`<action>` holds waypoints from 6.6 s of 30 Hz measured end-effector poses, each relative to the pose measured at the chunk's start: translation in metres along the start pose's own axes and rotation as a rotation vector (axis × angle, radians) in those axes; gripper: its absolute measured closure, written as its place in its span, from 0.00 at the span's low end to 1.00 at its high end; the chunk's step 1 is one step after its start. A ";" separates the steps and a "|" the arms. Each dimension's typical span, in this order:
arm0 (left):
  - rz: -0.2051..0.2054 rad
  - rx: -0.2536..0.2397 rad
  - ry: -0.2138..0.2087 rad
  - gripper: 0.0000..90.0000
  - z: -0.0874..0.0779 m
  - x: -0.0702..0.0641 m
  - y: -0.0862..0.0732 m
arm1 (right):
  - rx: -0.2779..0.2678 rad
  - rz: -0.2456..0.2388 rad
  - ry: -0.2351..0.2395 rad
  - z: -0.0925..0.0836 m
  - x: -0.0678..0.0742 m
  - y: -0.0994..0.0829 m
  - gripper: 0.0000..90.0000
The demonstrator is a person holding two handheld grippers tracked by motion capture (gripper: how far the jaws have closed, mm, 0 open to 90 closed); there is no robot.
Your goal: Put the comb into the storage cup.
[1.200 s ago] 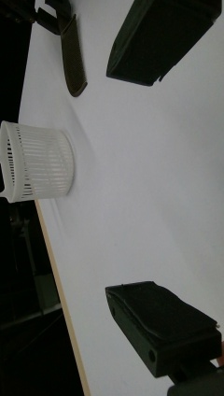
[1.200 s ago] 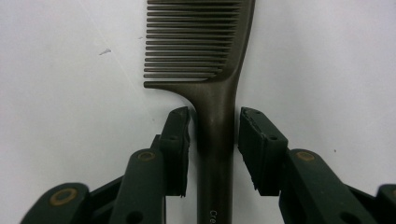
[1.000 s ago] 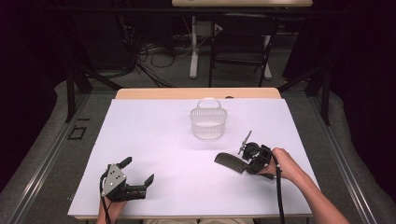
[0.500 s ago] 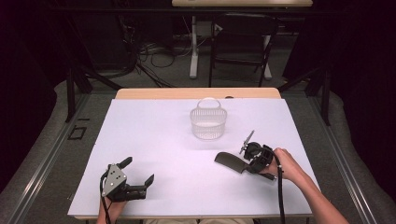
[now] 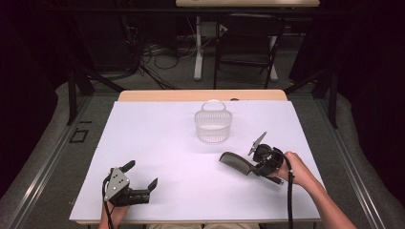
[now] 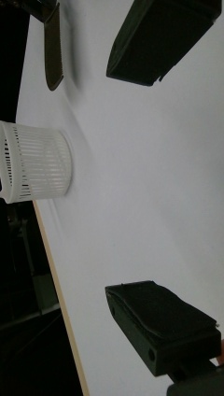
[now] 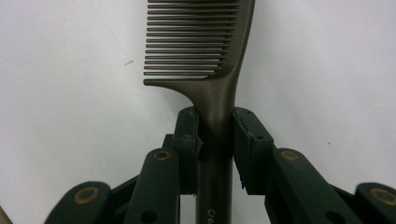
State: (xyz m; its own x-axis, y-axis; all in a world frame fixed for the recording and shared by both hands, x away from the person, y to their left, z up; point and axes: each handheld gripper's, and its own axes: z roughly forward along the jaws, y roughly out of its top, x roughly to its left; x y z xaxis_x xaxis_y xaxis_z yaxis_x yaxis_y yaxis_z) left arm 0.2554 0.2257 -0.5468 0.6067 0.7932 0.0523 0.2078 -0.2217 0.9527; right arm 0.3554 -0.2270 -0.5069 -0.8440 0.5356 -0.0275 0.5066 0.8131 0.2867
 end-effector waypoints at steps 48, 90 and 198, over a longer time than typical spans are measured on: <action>0.016 -0.012 0.010 0.00 -0.002 0.000 0.002 | -0.389 0.130 -0.001 -0.020 0.004 -0.014 0.81; 0.019 -0.018 0.017 0.00 -0.001 0.000 0.002 | -0.556 0.177 -0.075 -0.031 0.001 -0.012 0.81; 0.022 -0.017 0.024 0.00 -0.001 0.001 0.003 | -0.740 0.169 -0.134 -0.049 -0.023 0.049 0.81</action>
State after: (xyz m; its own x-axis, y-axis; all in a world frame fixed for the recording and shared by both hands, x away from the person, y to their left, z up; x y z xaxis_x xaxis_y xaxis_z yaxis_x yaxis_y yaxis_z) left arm 0.2560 0.2266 -0.5438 0.5924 0.8016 0.0800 0.1813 -0.2295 0.9563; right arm 0.3912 -0.2107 -0.4454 -0.7134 0.7002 -0.0287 0.3371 0.3788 0.8619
